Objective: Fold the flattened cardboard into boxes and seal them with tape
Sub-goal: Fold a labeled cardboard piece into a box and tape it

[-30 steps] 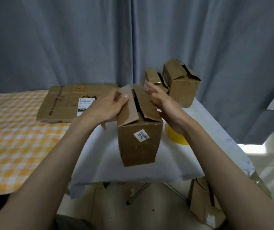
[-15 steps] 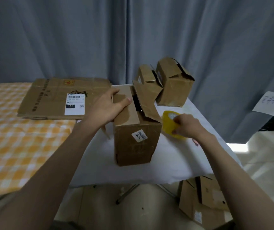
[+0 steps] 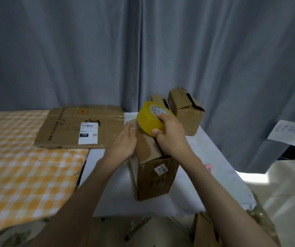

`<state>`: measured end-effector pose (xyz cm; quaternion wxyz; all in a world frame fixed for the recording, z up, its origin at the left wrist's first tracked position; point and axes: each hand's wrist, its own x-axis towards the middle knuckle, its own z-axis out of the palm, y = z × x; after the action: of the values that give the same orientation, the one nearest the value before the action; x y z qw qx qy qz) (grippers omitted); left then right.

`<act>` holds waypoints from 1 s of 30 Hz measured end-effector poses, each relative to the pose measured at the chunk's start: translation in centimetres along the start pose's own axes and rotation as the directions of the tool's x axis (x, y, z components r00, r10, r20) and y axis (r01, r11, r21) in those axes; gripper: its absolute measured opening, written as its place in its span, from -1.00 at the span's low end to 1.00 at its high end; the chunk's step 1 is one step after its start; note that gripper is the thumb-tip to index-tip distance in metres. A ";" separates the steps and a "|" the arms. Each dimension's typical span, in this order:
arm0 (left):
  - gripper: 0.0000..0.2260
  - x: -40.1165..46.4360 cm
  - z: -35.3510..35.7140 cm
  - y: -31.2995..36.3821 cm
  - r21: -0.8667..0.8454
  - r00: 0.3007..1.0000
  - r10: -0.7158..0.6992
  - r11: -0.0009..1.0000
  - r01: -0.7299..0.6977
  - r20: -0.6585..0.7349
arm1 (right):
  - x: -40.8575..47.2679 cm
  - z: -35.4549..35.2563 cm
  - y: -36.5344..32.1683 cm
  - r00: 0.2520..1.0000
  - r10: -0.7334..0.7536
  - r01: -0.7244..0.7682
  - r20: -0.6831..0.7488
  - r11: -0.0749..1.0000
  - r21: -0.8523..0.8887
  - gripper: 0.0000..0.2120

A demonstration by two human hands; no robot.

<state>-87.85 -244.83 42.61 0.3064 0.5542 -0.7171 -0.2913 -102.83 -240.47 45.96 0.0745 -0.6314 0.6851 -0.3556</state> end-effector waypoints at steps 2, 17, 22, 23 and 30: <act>-0.68 0.4 -1.3 -0.4 -0.079 1.000 -0.010 0.997 0.011 0.017 | -0.3 0.8 -0.1 1.000 -0.011 0.011 -0.003 0.999 -0.052 -0.54; -0.67 5.2 -2.6 -1.8 -0.015 0.991 0.123 0.992 -0.124 -0.059 | 0.1 1.3 3.9 0.967 -0.249 0.248 -0.046 0.968 -0.030 -0.54; -0.67 5.7 -1.7 -2.2 0.067 0.994 0.091 0.994 -0.087 -0.062 | 0.9 -1.6 6.8 0.988 -0.143 0.149 -0.055 0.977 0.152 -0.51; -0.63 5.8 -1.6 -2.1 0.079 0.995 0.087 0.993 -0.082 -0.053 | 0.9 -2.0 7.3 0.990 -0.128 0.136 -0.057 0.976 0.172 -0.52; -0.49 6.5 -2.0 -1.1 -0.034 0.962 0.268 0.962 -0.270 -0.047 | 1.2 -2.5 8.2 0.980 -0.197 0.199 -0.032 0.945 0.261 -0.55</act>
<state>-86.95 -251.59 43.88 0.3691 0.4514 -0.7732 -0.2494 -111.12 -241.01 43.48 0.1195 -0.6805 0.5653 -0.4507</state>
